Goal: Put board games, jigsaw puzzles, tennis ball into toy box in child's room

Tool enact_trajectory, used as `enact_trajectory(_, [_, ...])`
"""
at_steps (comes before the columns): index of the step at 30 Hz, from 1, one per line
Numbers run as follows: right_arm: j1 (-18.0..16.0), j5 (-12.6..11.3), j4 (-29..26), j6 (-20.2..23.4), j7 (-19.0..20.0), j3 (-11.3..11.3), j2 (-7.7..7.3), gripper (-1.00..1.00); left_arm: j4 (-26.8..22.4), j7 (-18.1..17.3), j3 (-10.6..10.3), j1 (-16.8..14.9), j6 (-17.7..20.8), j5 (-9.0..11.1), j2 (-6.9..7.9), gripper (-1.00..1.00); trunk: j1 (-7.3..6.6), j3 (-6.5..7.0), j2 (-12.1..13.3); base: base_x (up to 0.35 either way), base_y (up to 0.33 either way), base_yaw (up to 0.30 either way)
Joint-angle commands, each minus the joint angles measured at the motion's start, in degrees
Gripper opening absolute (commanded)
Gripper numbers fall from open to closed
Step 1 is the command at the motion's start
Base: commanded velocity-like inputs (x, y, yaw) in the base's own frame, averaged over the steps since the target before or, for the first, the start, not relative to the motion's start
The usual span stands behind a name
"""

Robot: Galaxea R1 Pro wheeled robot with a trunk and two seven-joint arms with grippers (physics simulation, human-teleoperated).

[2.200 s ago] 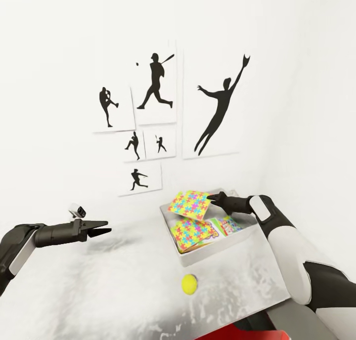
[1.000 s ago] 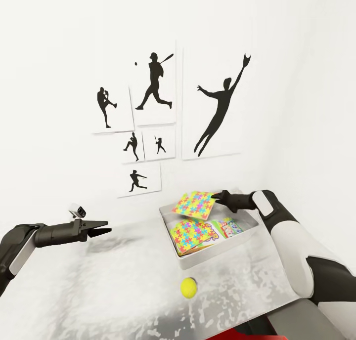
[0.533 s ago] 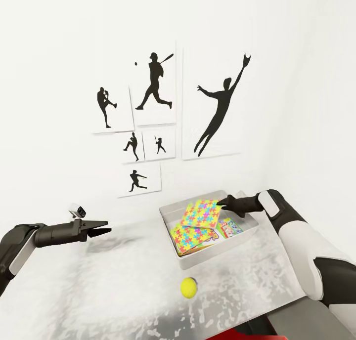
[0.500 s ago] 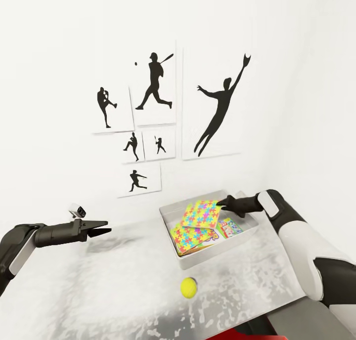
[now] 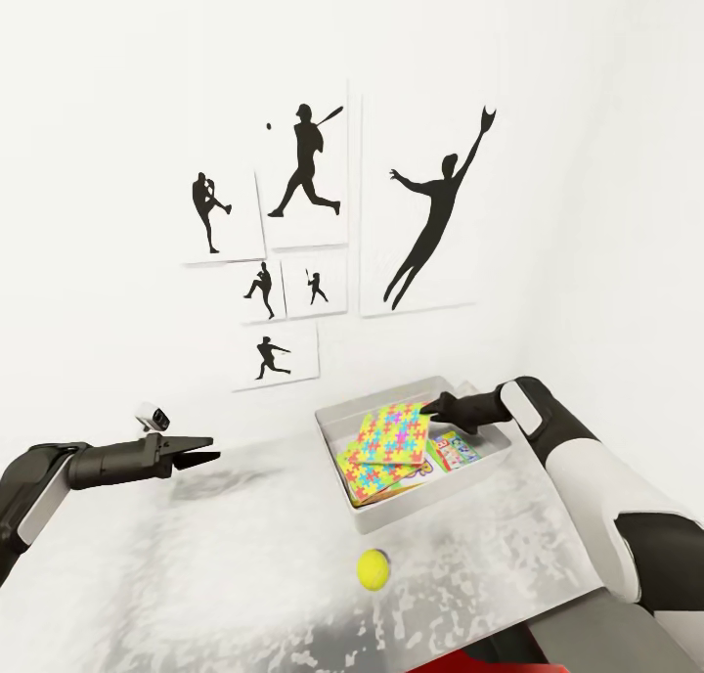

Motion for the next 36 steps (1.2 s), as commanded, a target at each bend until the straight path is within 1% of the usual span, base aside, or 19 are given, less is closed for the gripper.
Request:
enact_trajectory(1, [-0.1,0.3,0.0,0.0,0.6,0.3,-0.09,-1.00,0.0,-0.2,-0.2,-0.1,0.6,0.2,0.07,1.00,0.04,-0.13,-0.1,0.000,0.000,0.000])
enact_trajectory(10, [0.0,0.3,0.0,-0.1,0.6,0.3,-0.12,-1.00,0.0,-0.3,-0.2,-0.1,0.6,0.6,-0.09,1.00,0.04,-0.64,-0.1,0.000,0.000,0.000])
enact_trajectory(12, [0.0,0.3,0.0,-0.1,0.7,0.2,-0.12,-1.00,-0.2,-0.8,-0.3,-0.1,0.6,0.7,-0.09,1.00,0.04,-0.83,-0.1,0.000,0.000,0.000])
enact_trajectory(14, [0.0,0.3,0.0,-0.1,0.7,0.2,-0.12,-1.00,-0.3,-2.9,-0.4,-0.1,0.6,0.5,-0.20,1.00,0.04,-1.01,-0.1,0.000,0.000,0.000])
enact_trajectory(16, [0.0,0.3,0.0,-0.1,0.7,0.2,-0.12,-1.00,-0.4,-4.1,-0.4,-0.1,0.6,0.4,-0.21,1.00,0.04,-1.20,-0.1,0.000,0.000,0.000])
enact_trajectory(19, [-0.1,0.3,0.0,-0.1,0.8,0.1,-0.12,-1.00,-0.5,-4.7,-0.3,-0.1,0.6,0.3,-0.23,1.00,0.04,-1.48,-0.1,0.000,0.000,0.000])
enact_trajectory(23, [-0.1,0.3,0.0,-0.1,2.2,0.1,-0.07,-1.00,-0.6,-4.9,0.1,-0.2,0.7,0.3,-0.30,1.00,0.04,-1.86,-0.1,0.000,0.000,0.000])
enact_trajectory(26, [-0.1,0.3,0.0,-0.1,3.1,0.1,0.01,-1.00,-0.9,-4.8,0.0,-1.1,0.9,0.4,-1.02,1.00,0.04,-2.14,-0.1,0.000,0.000,0.000])
enact_trajectory(30, [-0.1,0.3,0.0,-0.3,3.3,0.1,0.12,-1.00,-1.0,-4.8,0.1,-2.5,1.1,0.5,-1.50,1.00,0.04,-2.52,-0.1,0.000,0.000,0.000])
enact_trajectory(36, [-0.1,0.3,0.0,-0.6,3.4,0.0,0.08,-1.00,-0.8,-4.8,0.0,-2.7,0.6,0.2,-1.65,1.00,0.04,-3.09,-0.1,0.000,0.000,0.000])
